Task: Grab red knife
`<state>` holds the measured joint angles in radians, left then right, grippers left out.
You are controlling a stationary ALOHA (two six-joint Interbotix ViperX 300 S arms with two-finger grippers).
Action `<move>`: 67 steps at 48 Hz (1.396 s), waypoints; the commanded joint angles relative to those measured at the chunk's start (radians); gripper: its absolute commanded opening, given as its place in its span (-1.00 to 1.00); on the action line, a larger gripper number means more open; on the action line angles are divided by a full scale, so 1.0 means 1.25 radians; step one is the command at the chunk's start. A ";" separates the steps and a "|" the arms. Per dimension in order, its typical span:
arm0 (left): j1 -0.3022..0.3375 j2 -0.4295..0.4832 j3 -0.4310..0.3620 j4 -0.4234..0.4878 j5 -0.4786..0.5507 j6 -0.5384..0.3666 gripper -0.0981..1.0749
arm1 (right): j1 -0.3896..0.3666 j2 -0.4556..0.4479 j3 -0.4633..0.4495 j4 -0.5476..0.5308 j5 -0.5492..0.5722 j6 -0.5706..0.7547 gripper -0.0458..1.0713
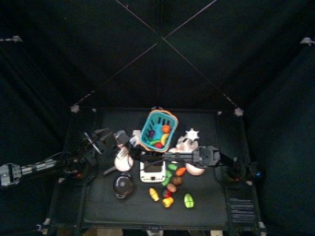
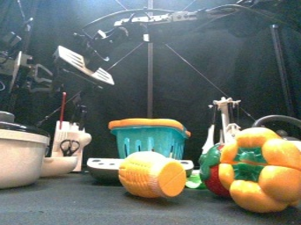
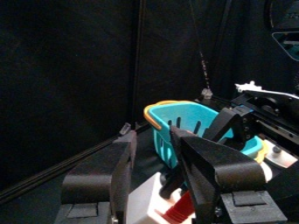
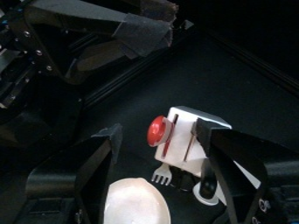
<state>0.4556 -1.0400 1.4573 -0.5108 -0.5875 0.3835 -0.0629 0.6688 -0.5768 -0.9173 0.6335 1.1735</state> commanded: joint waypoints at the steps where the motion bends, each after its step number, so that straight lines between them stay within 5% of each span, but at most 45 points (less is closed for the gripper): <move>1: 0.000 0.002 -0.011 0.002 -0.001 0.000 0.47 | -0.007 -0.021 -0.021 -0.004 0.005 -0.001 0.83; 13: 0.000 0.002 -0.011 0.002 -0.001 0.000 0.47 | -0.007 -0.020 -0.025 -0.002 0.007 -0.001 0.76; 35: 0.000 0.002 -0.011 0.002 -0.001 0.000 0.47 | -0.010 -0.020 -0.031 0.000 0.007 -0.001 0.03; 67: -0.001 0.002 -0.010 0.004 -0.001 0.000 0.47 | 0.027 -0.034 -0.064 -0.031 0.088 -0.001 -0.21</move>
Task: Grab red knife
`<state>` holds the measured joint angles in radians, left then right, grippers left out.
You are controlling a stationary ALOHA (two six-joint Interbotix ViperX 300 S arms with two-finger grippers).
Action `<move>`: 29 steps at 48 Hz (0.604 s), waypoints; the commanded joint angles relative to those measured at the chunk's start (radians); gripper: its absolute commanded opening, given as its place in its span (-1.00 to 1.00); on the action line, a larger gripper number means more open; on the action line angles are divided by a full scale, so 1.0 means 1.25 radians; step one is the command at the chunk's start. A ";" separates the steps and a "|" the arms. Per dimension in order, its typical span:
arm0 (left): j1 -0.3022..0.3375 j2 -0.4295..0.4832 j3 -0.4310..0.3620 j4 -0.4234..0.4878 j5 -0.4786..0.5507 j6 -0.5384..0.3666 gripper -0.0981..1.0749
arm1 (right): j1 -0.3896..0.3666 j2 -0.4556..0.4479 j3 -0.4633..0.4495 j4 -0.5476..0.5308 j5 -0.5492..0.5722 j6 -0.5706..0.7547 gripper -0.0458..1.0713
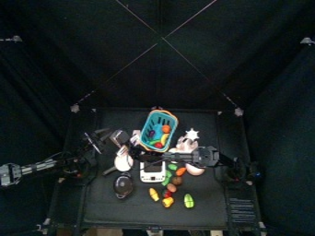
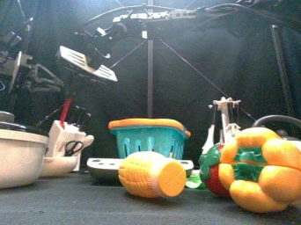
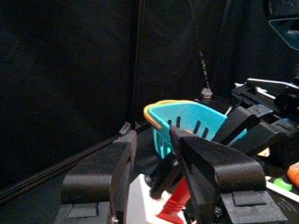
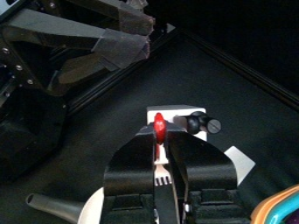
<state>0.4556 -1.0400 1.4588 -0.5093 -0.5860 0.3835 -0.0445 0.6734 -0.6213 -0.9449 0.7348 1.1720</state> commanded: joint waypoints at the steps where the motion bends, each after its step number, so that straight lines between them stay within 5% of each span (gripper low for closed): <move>1: -0.001 0.002 -0.011 0.002 -0.002 0.000 0.47 | 0.013 -0.038 -0.029 -0.009 0.010 -0.001 -0.21; 29: -0.002 0.002 -0.010 0.002 -0.002 0.000 0.47 | 0.082 -0.108 -0.032 -0.096 0.110 -0.001 -0.35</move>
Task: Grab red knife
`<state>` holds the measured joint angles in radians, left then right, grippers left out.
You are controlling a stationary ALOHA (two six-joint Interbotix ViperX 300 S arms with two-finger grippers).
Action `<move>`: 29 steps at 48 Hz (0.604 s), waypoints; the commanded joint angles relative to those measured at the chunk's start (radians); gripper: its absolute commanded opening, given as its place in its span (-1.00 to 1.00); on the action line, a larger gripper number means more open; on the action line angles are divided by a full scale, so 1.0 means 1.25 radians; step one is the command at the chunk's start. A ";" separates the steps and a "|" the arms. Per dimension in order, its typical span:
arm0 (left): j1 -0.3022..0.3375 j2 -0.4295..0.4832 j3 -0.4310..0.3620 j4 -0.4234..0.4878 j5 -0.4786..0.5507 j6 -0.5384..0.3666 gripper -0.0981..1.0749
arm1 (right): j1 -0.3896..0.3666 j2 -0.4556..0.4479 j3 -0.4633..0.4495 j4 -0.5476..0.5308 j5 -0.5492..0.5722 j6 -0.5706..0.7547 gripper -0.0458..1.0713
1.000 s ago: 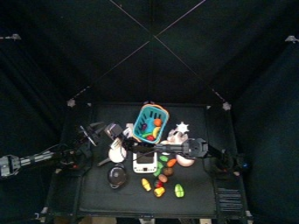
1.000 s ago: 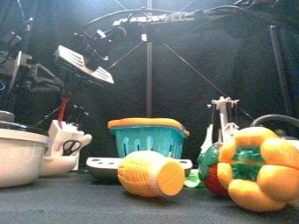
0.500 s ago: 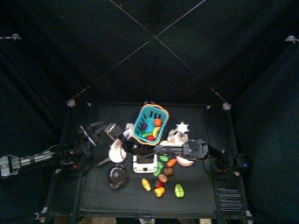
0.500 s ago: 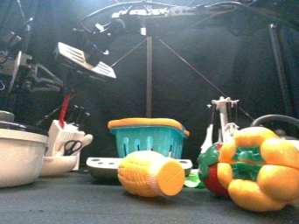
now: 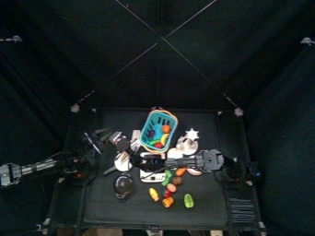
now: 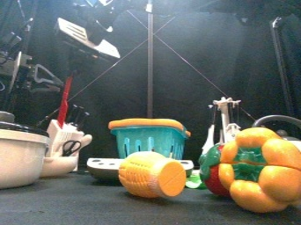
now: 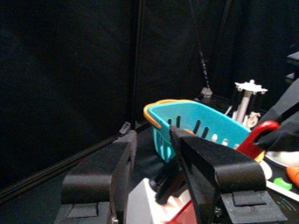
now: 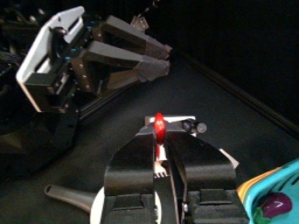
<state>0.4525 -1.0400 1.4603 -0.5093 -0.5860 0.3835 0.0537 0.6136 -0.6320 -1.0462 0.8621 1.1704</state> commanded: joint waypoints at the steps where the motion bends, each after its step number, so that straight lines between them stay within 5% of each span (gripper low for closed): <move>1: -0.001 0.002 -0.011 0.002 -0.002 0.001 0.47 | 0.006 -0.063 -0.023 -0.016 0.011 0.000 -0.35; 29: -0.001 0.002 -0.011 0.002 -0.002 0.002 0.47 | 0.060 -0.144 0.016 -0.060 0.071 0.000 -0.36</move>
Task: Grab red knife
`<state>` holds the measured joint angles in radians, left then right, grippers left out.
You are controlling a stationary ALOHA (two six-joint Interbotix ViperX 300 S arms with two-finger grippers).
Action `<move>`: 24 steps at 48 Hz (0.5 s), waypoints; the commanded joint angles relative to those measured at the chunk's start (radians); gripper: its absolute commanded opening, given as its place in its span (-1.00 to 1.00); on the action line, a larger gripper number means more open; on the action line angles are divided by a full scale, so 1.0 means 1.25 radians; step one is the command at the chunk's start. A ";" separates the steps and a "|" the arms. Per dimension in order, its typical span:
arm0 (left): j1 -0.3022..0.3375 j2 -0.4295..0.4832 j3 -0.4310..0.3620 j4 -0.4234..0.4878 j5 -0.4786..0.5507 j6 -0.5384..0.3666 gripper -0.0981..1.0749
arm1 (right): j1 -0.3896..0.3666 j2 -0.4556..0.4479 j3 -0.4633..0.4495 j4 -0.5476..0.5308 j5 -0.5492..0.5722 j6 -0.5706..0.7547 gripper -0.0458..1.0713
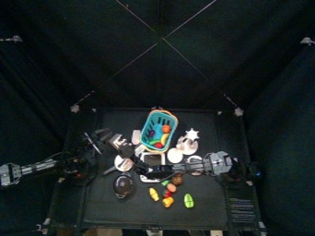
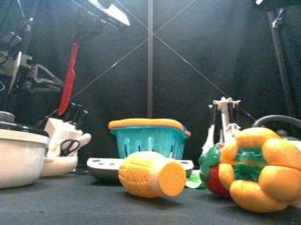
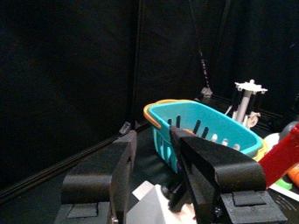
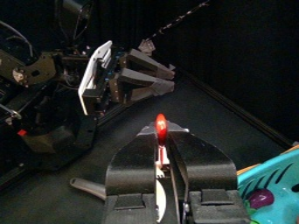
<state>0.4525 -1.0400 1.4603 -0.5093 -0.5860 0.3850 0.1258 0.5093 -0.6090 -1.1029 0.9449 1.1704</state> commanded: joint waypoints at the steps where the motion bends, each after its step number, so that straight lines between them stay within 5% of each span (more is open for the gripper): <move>1: -0.001 0.002 -0.010 0.004 -0.002 0.000 0.47 | 0.005 -0.064 0.000 -0.017 0.009 0.000 -0.36; 24: -0.002 0.002 -0.010 0.004 0.010 0.001 0.47 | 0.028 -0.124 0.082 -0.029 0.022 0.001 -0.36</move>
<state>0.4525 -1.0400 1.4619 -0.5077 -0.5814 0.3850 0.1473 0.4418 -0.5139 -1.1290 0.9725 1.1720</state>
